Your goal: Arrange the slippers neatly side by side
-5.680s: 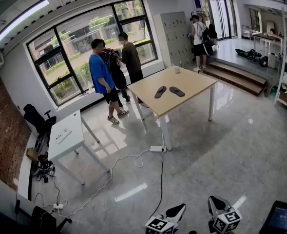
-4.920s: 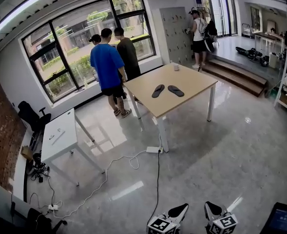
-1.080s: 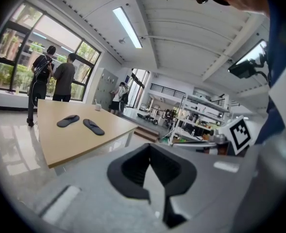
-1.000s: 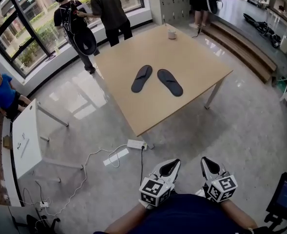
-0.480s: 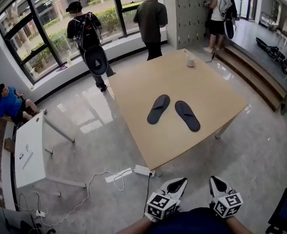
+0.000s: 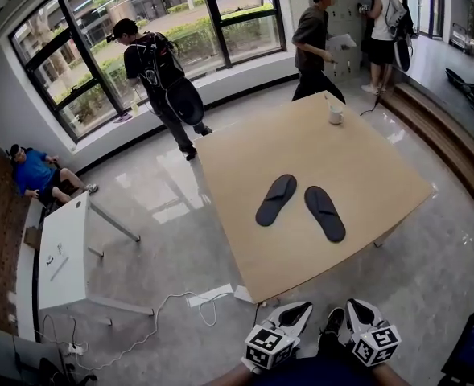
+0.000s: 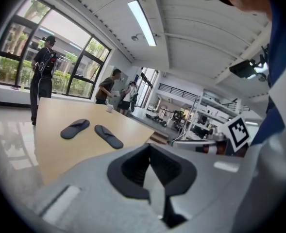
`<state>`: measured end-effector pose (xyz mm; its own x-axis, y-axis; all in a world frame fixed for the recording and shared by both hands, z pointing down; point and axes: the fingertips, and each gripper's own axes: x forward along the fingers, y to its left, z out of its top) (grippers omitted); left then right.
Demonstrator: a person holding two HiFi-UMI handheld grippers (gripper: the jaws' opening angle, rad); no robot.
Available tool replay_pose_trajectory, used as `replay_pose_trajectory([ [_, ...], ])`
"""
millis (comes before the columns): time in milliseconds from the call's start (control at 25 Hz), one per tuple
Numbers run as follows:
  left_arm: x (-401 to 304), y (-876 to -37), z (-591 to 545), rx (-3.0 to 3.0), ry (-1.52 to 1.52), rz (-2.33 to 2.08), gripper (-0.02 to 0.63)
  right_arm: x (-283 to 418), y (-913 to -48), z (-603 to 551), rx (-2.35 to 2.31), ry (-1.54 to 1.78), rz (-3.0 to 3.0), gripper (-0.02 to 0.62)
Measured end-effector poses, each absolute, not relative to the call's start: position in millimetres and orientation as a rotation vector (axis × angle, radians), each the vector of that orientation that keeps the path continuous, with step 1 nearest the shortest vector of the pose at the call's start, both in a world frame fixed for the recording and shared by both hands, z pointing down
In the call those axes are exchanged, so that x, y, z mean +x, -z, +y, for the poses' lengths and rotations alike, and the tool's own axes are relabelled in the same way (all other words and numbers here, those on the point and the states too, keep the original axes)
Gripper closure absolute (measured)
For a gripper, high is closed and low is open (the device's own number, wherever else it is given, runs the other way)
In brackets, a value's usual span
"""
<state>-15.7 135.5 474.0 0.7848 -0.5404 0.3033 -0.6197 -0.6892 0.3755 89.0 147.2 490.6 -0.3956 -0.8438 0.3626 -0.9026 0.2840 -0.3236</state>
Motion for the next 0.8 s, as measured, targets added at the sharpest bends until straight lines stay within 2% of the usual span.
replay_pose_trajectory([
  [200, 5, -473, 82, 2.467, -0.243, -0.995, 0.601, 112, -488, 83, 1.561, -0.734, -2.501, 0.584],
  [800, 54, -462, 24, 2.335, -0.245, -1.198, 0.601, 156, -489, 9, 1.377, -0.741, -2.623, 0.584],
])
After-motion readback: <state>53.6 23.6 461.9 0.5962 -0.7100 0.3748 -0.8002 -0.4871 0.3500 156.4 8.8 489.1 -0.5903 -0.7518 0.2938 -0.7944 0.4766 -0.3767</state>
